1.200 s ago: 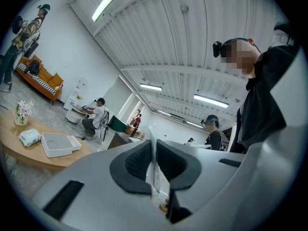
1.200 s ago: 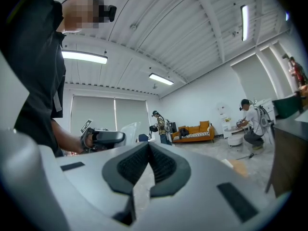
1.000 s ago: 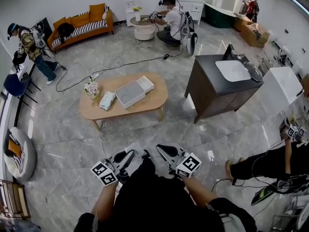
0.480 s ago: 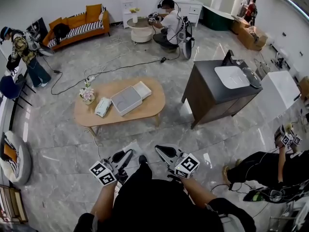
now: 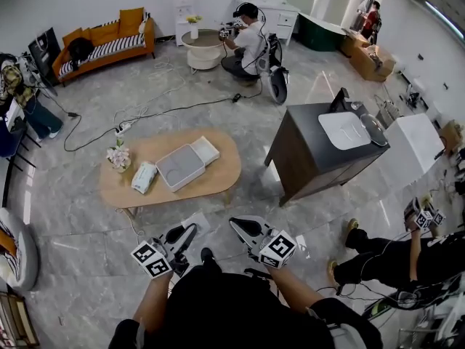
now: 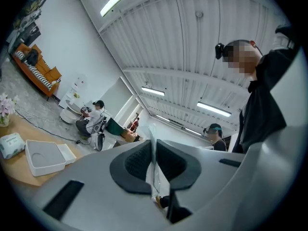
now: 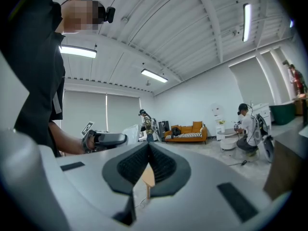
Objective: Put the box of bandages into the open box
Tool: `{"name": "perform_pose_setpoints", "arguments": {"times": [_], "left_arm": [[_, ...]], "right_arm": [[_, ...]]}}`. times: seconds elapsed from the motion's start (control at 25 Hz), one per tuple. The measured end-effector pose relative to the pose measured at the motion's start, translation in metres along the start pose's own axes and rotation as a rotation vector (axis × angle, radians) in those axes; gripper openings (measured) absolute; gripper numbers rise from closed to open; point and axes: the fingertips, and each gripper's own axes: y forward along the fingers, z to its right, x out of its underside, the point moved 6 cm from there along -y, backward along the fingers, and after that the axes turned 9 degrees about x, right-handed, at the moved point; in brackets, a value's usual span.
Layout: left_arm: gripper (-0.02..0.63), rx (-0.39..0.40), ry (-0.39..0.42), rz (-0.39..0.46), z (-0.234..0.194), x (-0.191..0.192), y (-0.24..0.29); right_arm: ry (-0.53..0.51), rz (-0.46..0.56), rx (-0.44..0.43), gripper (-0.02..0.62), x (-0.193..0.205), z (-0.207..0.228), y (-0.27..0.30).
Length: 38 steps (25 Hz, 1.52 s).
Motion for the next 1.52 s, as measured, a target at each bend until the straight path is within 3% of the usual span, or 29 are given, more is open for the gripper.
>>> {"name": "perform_pose_setpoints", "arguments": {"times": [0.72,1.12,1.52], "left_arm": [[0.038,0.117,-0.026,-0.021,-0.131,-0.059,0.071],[0.038,0.101,-0.078,-0.016,-0.18,-0.056,0.079],[0.038,0.004,-0.096,0.009,-0.244,-0.06,0.1]], "right_arm": [[-0.063,0.001,0.099,0.011,-0.034,0.088,0.089],[-0.048,-0.035,0.129,0.011,-0.026,0.125,0.11],[-0.003,-0.036,0.025,0.011,-0.016,0.189,0.172]]}}
